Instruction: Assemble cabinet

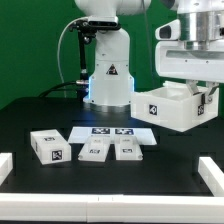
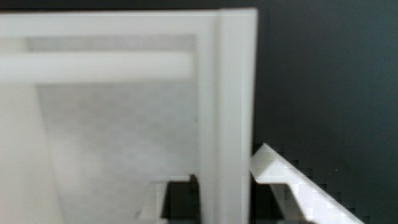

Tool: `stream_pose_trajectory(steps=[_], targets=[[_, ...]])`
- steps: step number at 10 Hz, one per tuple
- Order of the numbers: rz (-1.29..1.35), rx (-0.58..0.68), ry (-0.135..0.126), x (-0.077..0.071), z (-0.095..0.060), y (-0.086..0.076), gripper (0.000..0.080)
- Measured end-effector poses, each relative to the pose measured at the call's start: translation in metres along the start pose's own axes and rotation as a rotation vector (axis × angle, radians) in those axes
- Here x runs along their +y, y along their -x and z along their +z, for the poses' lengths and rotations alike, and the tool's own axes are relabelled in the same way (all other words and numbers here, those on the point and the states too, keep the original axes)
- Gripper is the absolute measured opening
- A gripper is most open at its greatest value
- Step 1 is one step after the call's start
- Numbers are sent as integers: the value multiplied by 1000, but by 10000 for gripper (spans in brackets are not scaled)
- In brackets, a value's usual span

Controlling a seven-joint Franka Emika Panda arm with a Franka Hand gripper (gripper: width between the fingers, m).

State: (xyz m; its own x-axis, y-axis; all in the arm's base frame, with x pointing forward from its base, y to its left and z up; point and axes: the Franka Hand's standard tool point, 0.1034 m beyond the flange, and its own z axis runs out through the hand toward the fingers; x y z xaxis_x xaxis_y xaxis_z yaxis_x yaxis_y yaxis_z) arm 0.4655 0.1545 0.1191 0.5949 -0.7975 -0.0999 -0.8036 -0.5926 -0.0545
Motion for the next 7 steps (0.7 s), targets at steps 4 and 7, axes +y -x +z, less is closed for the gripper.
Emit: stream_pose_trajectory(steps=[4, 7], targets=[[242, -12, -14, -14, -11, -78, 90], [405, -31, -38, -20, -11, -81, 90]])
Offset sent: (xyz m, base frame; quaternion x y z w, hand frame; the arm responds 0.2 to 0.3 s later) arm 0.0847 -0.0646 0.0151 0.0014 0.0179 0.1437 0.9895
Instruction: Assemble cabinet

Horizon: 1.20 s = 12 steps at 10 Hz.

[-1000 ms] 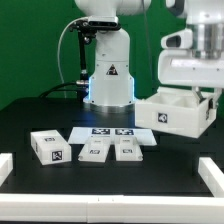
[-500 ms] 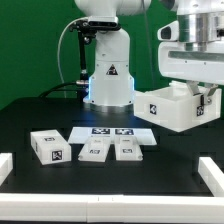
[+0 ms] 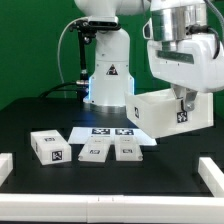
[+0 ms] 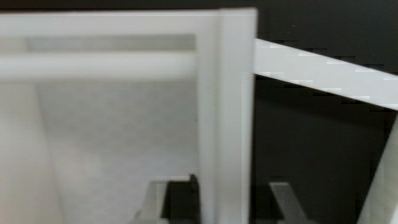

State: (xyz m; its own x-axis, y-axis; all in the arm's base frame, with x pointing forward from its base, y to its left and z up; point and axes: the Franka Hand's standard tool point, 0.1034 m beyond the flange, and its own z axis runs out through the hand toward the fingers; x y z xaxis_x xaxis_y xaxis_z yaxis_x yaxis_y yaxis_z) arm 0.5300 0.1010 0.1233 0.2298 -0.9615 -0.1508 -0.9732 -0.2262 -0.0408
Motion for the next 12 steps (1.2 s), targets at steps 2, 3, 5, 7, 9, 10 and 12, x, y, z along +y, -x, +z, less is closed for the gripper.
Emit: stream_pose_trajectory(steps=[2, 3, 5, 7, 9, 10, 12], targets=[[149, 0, 3, 0, 2, -1, 90], [200, 4, 3, -9, 9, -17, 90], [166, 22, -39, -48, 5, -61, 90], [172, 23, -35, -45, 9, -57, 90], [187, 24, -23, -44, 14, -59, 90], [208, 26, -3, -49, 24, -63, 90], [235, 45, -13, -78, 36, -70, 90]])
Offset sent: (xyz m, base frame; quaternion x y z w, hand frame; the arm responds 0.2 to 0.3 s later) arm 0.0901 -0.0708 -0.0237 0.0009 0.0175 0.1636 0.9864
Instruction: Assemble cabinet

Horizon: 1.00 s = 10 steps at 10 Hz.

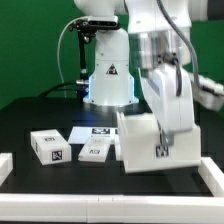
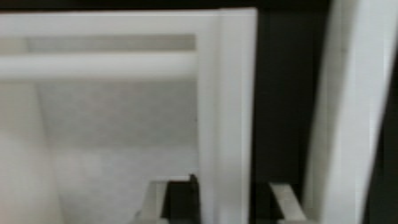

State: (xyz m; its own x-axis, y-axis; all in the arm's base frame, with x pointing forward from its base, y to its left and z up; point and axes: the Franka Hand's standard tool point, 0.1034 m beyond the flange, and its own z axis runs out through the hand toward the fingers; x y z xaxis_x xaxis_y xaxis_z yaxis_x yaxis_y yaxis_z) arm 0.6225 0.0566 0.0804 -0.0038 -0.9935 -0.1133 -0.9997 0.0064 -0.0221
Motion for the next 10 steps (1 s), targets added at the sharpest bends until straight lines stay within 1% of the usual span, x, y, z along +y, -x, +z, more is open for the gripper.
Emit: stream_pose_trajectory(steps=[1, 2, 5, 6, 7, 9, 10], targets=[[6, 8, -7, -7, 5, 2, 90], [-2, 18, -44, -12, 2, 5, 90], [-2, 19, -41, -11, 4, 4, 90], [12, 20, -35, -11, 8, 4, 90], [22, 25, -27, -17, 17, 5, 90], [33, 32, -32, -31, 26, 10, 90], [45, 34, -27, -36, 31, 18, 90]])
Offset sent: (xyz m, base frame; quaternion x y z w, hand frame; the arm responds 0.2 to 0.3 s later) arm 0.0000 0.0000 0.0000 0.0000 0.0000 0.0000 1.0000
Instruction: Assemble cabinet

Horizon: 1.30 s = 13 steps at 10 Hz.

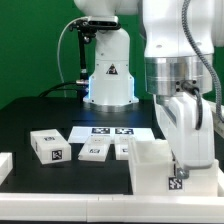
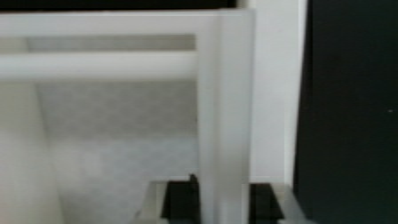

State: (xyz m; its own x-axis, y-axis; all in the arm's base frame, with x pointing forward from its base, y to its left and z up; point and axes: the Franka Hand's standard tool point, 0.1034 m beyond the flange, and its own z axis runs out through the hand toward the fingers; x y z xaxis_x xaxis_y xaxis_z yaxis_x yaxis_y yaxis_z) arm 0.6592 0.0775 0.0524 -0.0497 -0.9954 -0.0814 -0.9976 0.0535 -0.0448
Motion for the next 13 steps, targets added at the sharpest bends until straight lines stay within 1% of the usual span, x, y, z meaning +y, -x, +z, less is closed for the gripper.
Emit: stream_pose_trajectory(steps=[1, 2, 5, 7, 9, 10, 11, 12, 13], targets=[[-9, 17, 21, -1, 5, 8, 90], [-20, 45, 39, -1, 8, 9, 90], [-64, 85, 62, 0, 12, 7, 90], [-64, 85, 57, 0, 13, 6, 90], [-64, 86, 58, 1, 13, 6, 90], [-71, 85, 55, -1, 12, 6, 270], [-90, 79, 43, -4, 1, 6, 418], [-116, 68, 33, -4, -13, 4, 418], [-128, 53, 27, 2, -27, -1, 606]])
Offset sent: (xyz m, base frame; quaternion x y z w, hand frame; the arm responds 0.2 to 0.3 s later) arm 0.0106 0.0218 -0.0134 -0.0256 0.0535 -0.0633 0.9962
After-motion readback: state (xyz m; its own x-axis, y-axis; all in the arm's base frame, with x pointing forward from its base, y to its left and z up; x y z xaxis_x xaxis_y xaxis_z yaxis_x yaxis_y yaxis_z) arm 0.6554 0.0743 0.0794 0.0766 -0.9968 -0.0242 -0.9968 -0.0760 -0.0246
